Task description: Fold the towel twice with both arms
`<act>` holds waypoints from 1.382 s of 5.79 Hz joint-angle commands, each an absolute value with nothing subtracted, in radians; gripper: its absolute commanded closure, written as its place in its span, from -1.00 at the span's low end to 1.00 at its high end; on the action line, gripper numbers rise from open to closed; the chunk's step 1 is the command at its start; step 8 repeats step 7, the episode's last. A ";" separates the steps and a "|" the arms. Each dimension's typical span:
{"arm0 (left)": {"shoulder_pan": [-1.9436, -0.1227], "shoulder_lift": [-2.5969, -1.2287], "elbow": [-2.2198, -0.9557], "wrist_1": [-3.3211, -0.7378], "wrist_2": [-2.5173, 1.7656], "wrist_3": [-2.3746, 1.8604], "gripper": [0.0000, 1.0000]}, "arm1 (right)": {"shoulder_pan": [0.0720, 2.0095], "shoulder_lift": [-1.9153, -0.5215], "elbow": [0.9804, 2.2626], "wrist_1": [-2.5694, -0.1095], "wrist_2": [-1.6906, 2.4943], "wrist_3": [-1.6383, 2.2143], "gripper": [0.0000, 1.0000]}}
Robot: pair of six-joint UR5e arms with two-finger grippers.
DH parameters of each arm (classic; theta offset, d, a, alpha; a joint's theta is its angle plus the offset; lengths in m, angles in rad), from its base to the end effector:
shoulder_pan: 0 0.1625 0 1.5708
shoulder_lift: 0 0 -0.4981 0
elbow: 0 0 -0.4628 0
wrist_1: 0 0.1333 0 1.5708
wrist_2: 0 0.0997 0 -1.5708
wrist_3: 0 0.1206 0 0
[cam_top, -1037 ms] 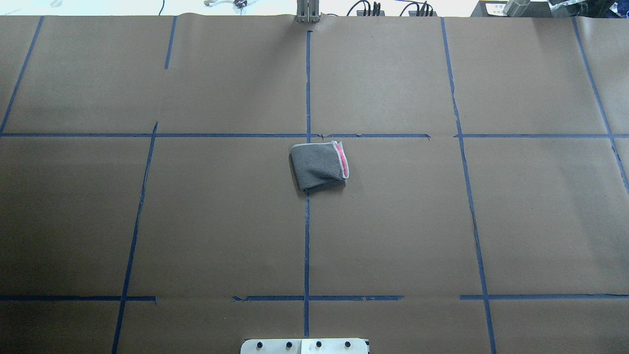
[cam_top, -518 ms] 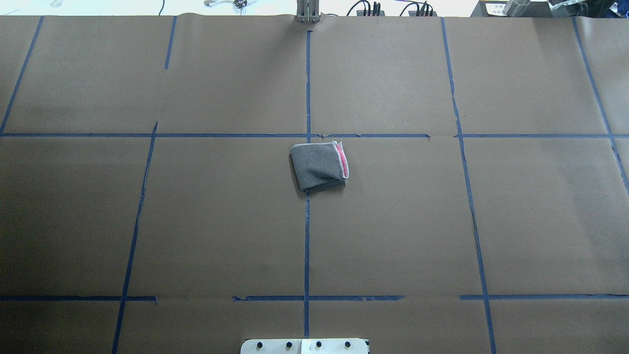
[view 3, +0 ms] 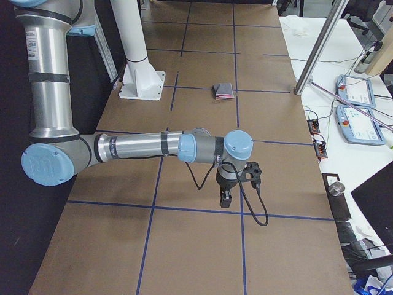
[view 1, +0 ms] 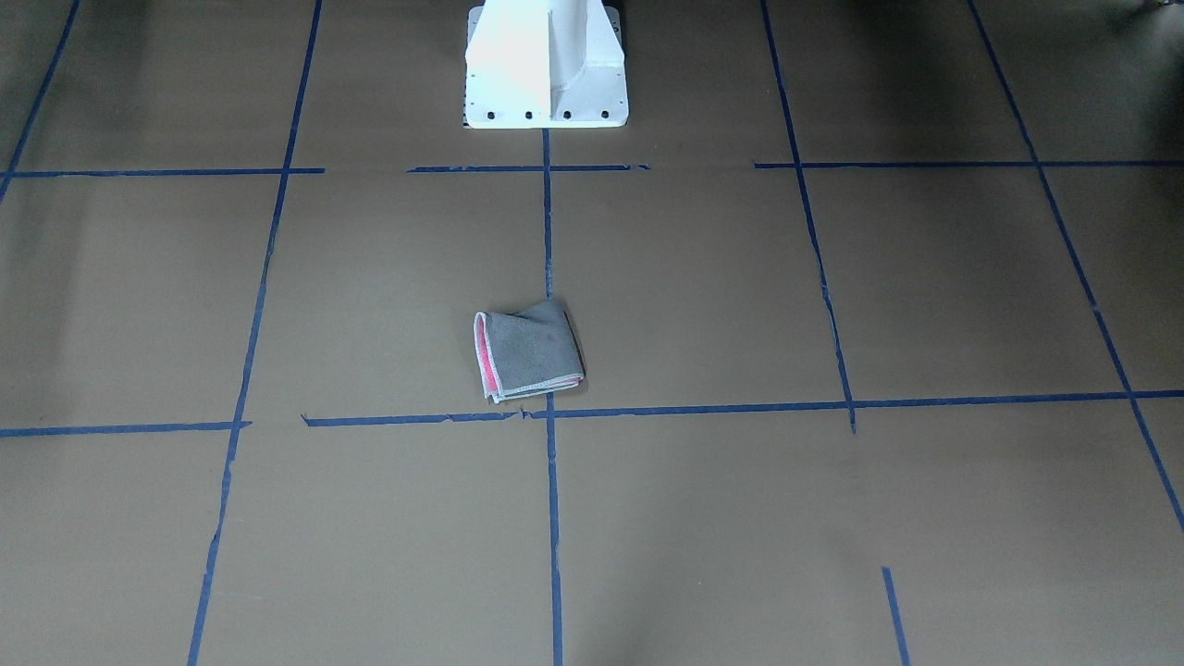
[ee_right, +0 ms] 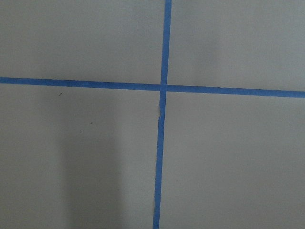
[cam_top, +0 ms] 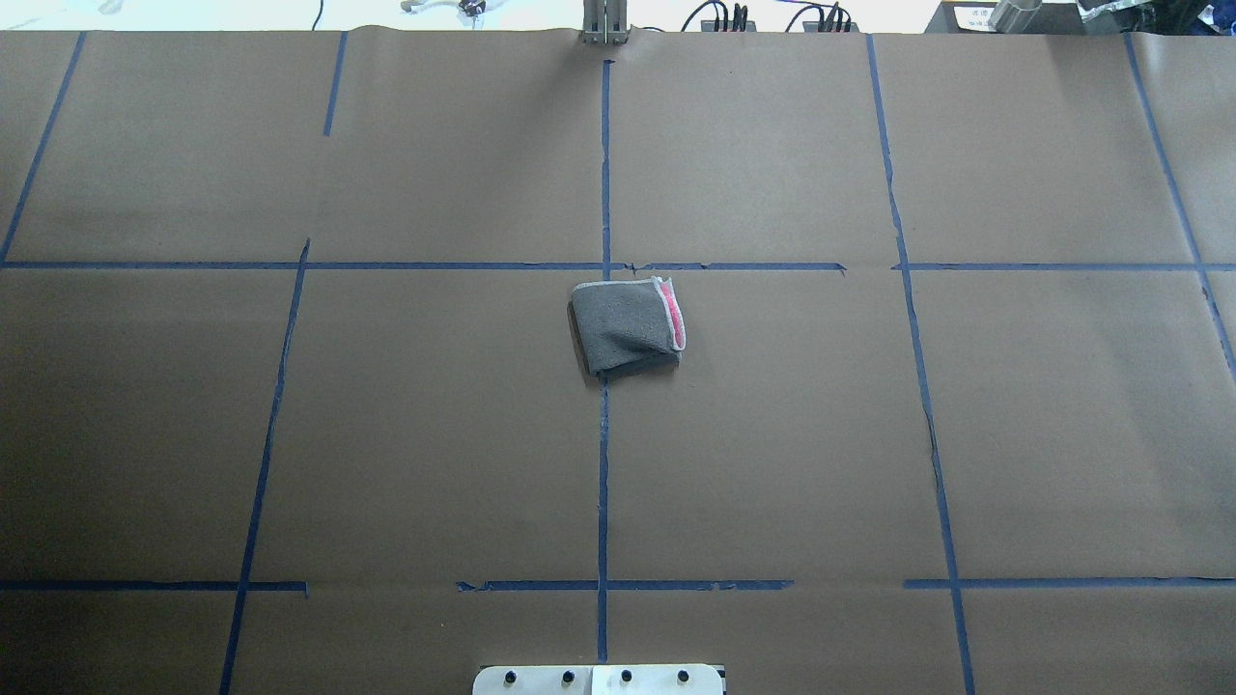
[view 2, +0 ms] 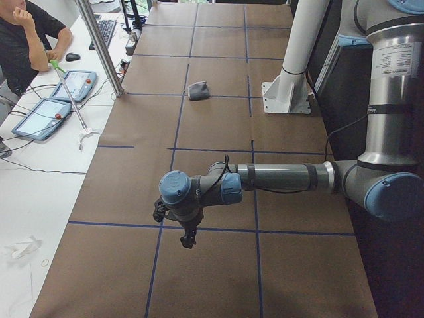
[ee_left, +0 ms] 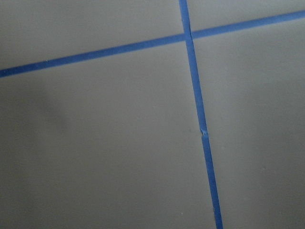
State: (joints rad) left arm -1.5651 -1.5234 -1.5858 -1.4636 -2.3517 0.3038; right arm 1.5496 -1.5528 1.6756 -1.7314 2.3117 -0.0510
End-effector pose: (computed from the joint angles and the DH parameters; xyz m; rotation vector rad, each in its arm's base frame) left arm -0.0454 -0.5260 0.7737 -0.0152 0.7925 0.2387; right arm 0.0399 -0.5655 0.6965 -0.0250 -0.7414 -0.0549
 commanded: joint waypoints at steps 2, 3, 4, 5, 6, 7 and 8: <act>-1.563 -1.545 -1.559 -1.463 -2.352 0.272 -1.00 | 1.545 -1.548 1.675 -1.729 2.301 -0.055 -1.00; -1.563 -1.545 -1.560 -1.462 -2.352 0.232 -1.00 | 1.540 -1.548 1.675 -1.729 2.289 -0.054 -1.00; -1.563 -1.545 -1.563 -1.466 -2.353 0.159 -1.00 | 1.540 -1.546 1.677 -1.729 2.289 -0.057 -1.00; -1.563 -1.545 -1.562 -1.466 -2.352 0.161 -1.00 | 1.540 -1.548 1.675 -1.729 2.289 -0.058 -1.00; -1.563 -1.545 -1.563 -1.466 -2.352 0.161 -1.00 | 1.540 -1.548 1.675 -1.729 2.289 -0.060 -1.00; -1.563 -1.545 -1.563 -1.466 -2.352 0.163 -1.00 | 1.540 -1.546 1.675 -1.729 2.287 -0.058 -1.00; -1.563 -1.545 -1.563 -1.466 -2.352 0.163 -1.00 | 1.540 -1.546 1.675 -1.729 2.287 -0.058 -1.00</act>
